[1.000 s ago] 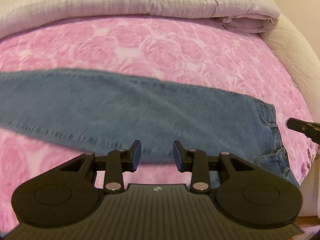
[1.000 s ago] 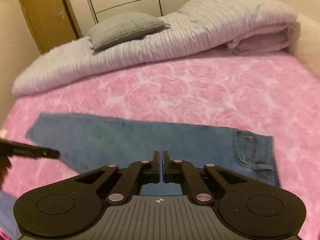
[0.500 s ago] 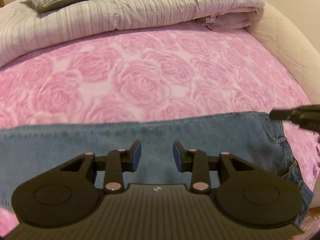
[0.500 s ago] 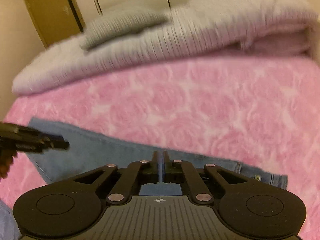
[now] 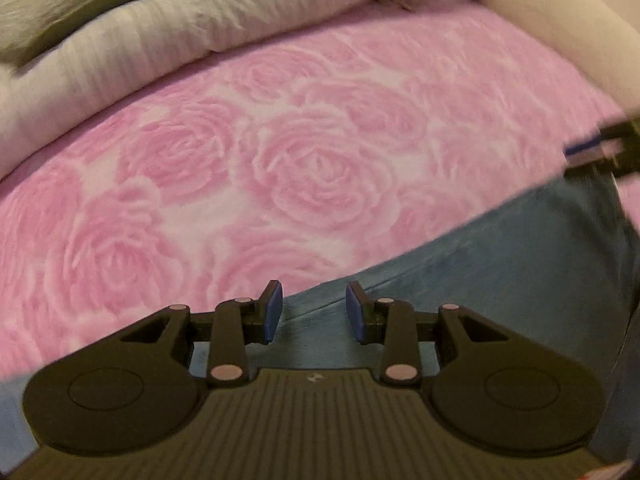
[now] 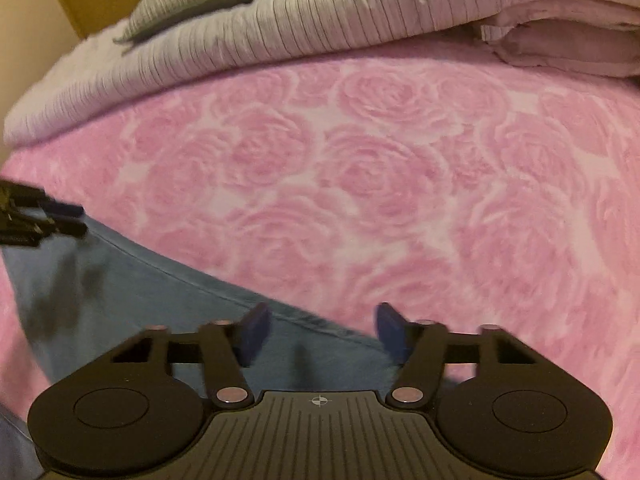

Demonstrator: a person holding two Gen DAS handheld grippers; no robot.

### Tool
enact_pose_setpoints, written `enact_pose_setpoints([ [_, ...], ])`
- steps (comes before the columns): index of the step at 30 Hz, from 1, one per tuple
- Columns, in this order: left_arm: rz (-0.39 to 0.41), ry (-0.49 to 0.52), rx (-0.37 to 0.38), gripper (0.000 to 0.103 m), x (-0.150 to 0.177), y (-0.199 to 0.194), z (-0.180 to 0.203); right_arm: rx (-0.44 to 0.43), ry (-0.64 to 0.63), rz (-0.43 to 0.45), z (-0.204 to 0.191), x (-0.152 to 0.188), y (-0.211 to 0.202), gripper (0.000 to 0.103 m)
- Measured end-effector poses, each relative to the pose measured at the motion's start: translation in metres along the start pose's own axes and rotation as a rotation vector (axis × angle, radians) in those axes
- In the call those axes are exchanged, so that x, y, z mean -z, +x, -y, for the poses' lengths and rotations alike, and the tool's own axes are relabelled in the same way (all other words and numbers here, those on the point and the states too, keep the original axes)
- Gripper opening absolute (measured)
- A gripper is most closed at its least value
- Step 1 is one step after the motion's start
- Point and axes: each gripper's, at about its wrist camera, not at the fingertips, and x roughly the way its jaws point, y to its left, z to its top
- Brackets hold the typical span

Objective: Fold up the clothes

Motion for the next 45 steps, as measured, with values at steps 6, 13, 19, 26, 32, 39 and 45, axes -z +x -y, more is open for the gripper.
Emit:
enact_pose_setpoints([
  [6, -0.135, 0.185, 0.08, 0.03, -0.002, 0.017, -0.027, -0.113, -0.057, -0.105, 0.028, -0.005, 0.022, 0.06],
  [13, -0.191, 0.291, 0.048, 0.038, 0.002, 0.031, -0.048, -0.122, -0.111, -0.181, 0.03, 0.0, 0.033, 0.06],
  [19, -0.18, 0.287, 0.072, 0.038, 0.005, 0.036, -0.053, -0.091, -0.148, -0.199, 0.026, 0.004, 0.044, 0.059],
  [26, -0.118, 0.442, 0.025, 0.0, 0.018, 0.023, -0.026, -0.013, -0.245, -0.15, 0.006, 0.016, 0.027, 0.017],
  [32, 0.055, 0.302, -0.045, 0.0, 0.041, -0.043, -0.017, 0.149, -0.367, 0.032, -0.041, 0.038, -0.031, 0.015],
  [39, 0.202, 0.054, -0.044, 0.0, 0.113, -0.173, 0.03, 0.324, -0.475, 0.198, -0.126, 0.098, -0.131, 0.014],
  [45, 0.042, -0.163, 0.099, 0.0, 0.212, -0.207, 0.078, 0.414, -0.458, 0.081, -0.201, 0.197, -0.178, 0.015],
])
